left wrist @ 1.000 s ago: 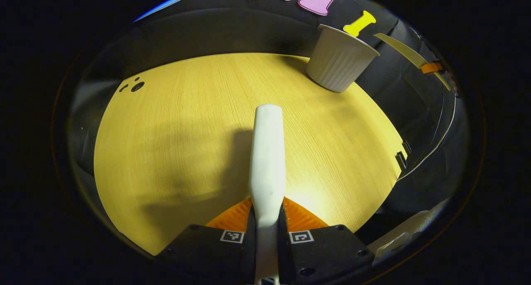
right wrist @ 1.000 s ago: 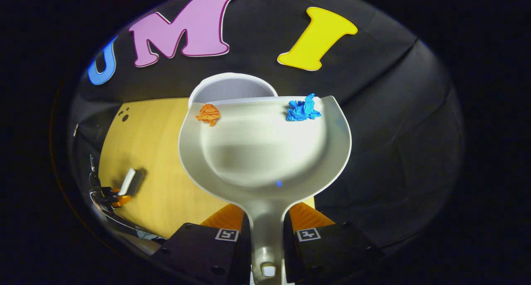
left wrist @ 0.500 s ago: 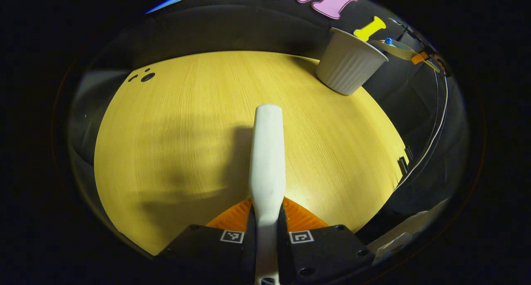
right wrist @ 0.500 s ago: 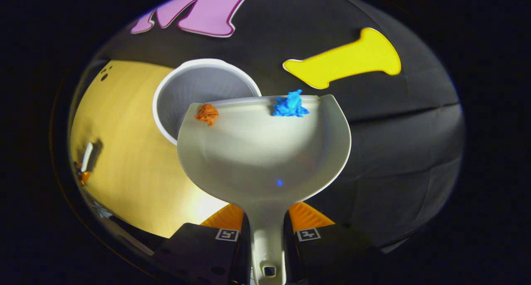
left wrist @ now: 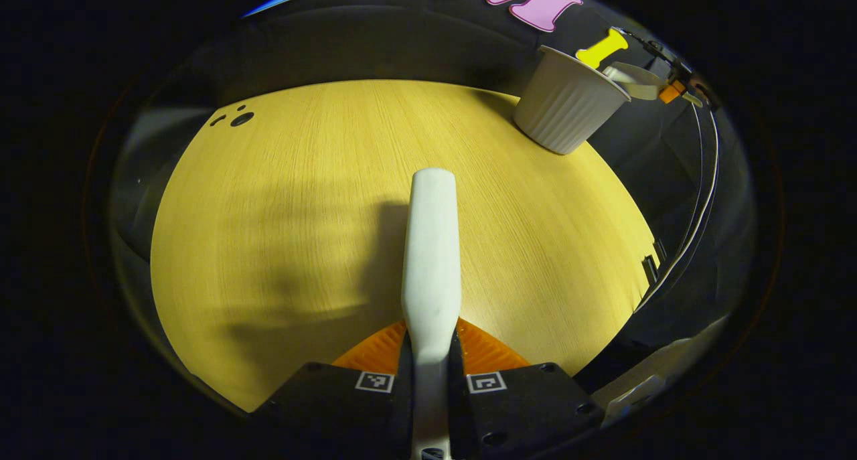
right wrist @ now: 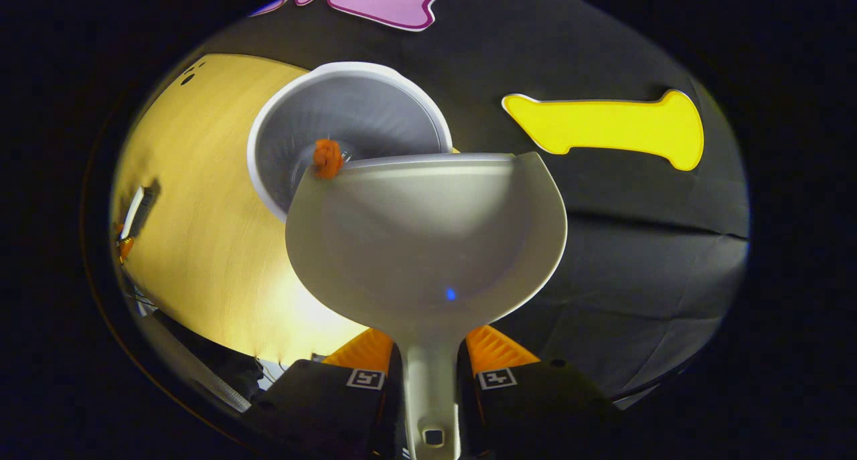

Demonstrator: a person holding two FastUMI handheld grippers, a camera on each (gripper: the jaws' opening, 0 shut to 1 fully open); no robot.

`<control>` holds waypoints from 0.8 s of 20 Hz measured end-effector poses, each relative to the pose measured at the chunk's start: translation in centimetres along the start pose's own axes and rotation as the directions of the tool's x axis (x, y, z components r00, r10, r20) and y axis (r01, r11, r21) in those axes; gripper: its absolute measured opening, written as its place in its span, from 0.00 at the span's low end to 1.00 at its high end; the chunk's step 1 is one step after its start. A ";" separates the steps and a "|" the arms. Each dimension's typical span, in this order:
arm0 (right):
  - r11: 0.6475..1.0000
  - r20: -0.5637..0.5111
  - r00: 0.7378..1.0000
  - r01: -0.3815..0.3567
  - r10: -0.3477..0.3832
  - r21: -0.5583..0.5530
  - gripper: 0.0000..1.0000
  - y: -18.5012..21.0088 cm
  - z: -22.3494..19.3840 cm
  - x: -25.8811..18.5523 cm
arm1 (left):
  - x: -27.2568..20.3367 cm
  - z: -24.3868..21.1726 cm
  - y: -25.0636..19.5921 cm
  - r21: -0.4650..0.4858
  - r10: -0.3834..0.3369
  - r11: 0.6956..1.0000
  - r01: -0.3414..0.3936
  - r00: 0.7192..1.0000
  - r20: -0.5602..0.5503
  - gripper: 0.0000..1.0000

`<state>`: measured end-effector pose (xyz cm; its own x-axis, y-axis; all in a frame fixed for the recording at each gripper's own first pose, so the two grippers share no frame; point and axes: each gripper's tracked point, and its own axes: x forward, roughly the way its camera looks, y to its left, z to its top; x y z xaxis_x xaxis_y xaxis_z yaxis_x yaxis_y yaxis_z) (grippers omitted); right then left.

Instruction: Pick up the small broom and dustpan from the desktop, sweep the trash into the dustpan with the broom, and then empty the trash into the garbage bin.

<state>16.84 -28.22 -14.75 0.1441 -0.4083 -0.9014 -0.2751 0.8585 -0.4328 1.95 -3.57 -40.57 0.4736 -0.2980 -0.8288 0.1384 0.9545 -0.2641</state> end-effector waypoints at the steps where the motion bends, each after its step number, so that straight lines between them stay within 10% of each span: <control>1: 1.000 -0.006 1.000 -0.001 0.001 -0.001 0.36 -0.1 0.1 -0.1 | 0.0 -0.1 0.1 -0.002 0.003 1.000 -0.003 1.000 0.001 0.24; 8: 1.000 0.021 1.000 -0.009 0.008 0.007 0.36 -0.3 -0.1 -0.2 | -0.1 0.1 0.1 -0.005 0.016 1.000 -0.016 1.000 0.004 0.25; 16: 0.962 0.237 0.960 -0.195 0.148 0.190 0.36 0.0 -2.0 -6.0 | -0.5 0.8 -0.1 0.015 0.034 0.999 -0.034 0.999 0.005 0.24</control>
<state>14.13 -26.42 -9.39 0.3225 -0.1916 -0.9270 -0.1126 0.9646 -0.2386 2.42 -3.49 -39.74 0.4823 -0.2653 -0.8349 0.1350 0.9642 -0.2284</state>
